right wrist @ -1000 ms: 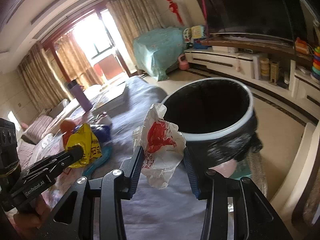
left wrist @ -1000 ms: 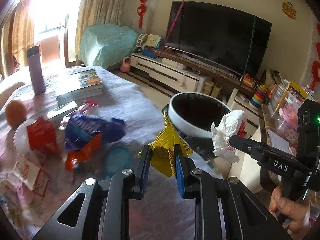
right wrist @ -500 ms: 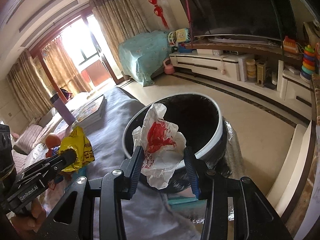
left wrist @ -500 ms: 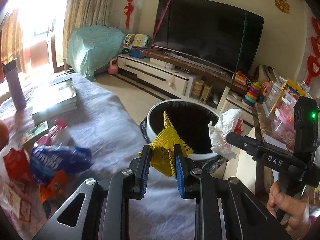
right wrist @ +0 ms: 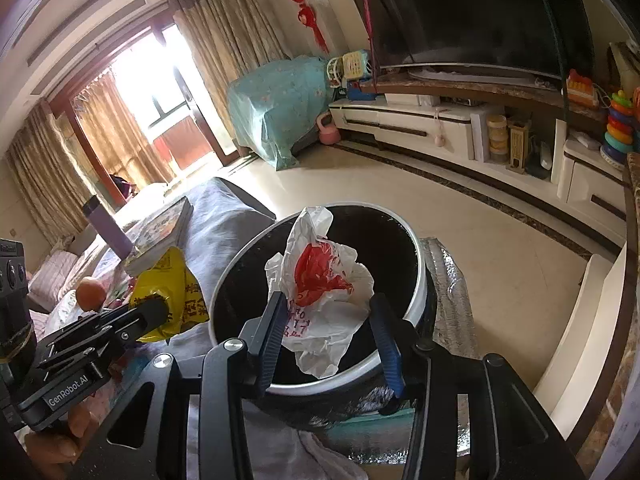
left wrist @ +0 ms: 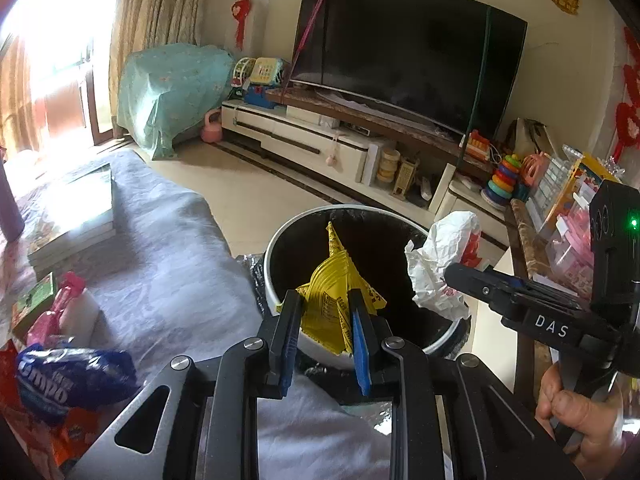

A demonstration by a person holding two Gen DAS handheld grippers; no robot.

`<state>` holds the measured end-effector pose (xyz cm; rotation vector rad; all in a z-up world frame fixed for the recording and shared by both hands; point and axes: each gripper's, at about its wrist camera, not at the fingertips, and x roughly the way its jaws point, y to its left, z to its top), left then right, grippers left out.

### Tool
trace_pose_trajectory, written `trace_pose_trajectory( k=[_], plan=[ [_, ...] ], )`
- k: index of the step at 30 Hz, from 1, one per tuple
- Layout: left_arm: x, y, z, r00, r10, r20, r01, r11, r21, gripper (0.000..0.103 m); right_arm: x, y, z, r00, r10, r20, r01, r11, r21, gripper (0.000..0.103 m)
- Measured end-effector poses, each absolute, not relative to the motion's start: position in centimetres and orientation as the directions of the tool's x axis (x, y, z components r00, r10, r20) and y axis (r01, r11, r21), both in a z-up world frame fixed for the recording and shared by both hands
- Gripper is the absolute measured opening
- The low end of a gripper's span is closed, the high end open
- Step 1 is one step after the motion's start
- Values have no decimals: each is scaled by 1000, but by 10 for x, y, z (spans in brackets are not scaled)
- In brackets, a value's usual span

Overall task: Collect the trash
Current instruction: 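Carry the white bag with the right gripper over the bin while the left carries the yellow wrapper there, then open both grippers to drop the white bag and yellow wrapper into the bin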

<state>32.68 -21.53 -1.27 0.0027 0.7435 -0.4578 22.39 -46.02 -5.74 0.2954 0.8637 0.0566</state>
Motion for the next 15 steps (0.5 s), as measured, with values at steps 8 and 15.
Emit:
trace_pose_trajectory(
  k=[8,15],
  plan=[
    [348,-230,-18,626,-400,-669,411,899,-152,23,235,-465,-65,631,165,-758,74,960,270,45],
    [360,-237,-27,608,-387,-693,404,902,-149,43,244,-467,-70,609,161,-777,68,965,254,53]
  ],
)
